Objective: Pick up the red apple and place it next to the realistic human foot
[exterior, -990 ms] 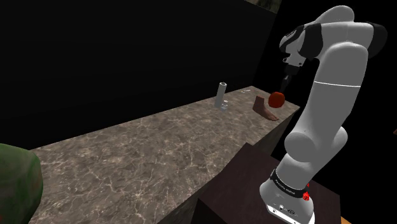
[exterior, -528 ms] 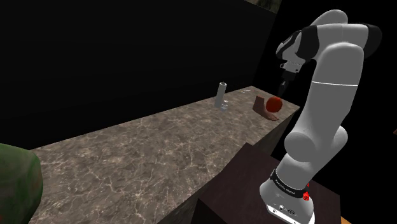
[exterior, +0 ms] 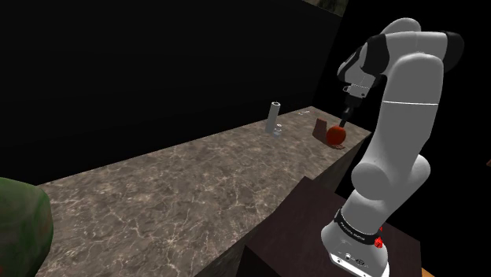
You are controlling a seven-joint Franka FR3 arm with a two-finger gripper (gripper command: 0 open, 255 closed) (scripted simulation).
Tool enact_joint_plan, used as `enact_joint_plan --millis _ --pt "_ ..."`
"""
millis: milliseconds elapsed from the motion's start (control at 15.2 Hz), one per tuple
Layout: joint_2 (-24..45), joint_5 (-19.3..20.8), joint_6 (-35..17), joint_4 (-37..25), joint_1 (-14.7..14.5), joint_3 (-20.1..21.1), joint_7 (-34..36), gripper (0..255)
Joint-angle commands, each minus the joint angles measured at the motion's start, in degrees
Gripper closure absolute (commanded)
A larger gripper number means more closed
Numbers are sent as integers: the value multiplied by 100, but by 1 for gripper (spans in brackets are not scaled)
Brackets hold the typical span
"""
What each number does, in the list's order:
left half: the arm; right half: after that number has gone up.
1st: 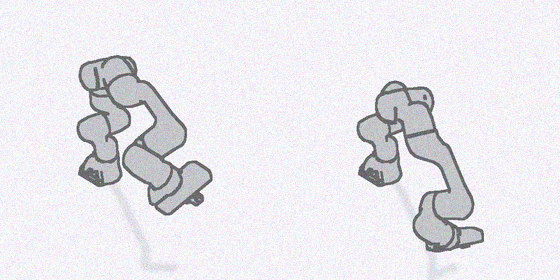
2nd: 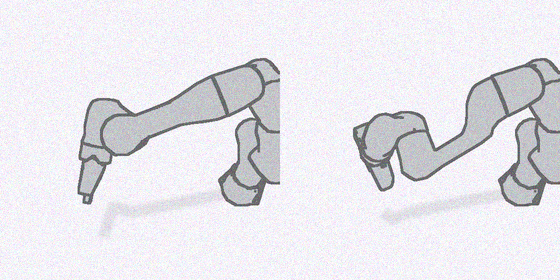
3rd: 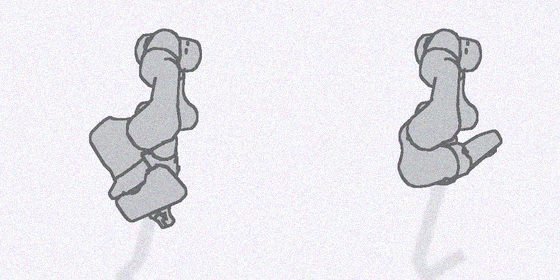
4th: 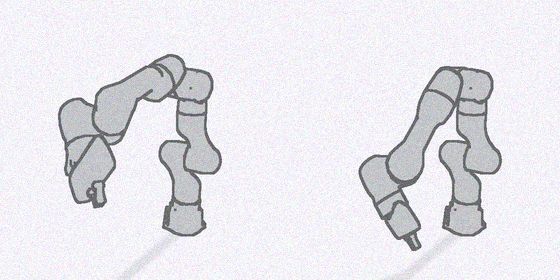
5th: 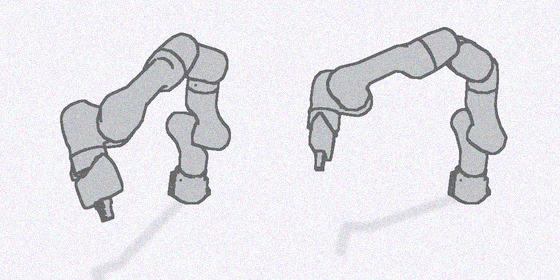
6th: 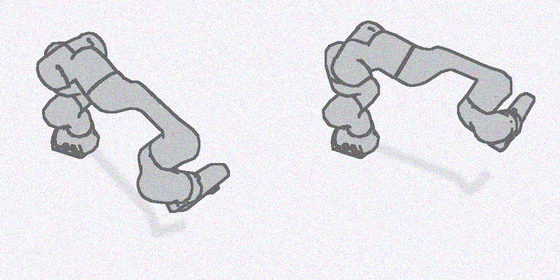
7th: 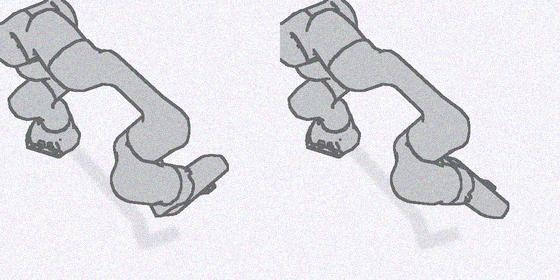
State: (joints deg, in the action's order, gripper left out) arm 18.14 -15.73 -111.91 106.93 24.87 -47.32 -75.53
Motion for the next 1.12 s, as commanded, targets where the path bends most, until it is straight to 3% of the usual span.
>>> enact_joint_plan --millis 0,1056 --pt "71 -66 -130 81 28 27 -54 255" --pt "802 -719 -1050 482 316 400 -483 255"
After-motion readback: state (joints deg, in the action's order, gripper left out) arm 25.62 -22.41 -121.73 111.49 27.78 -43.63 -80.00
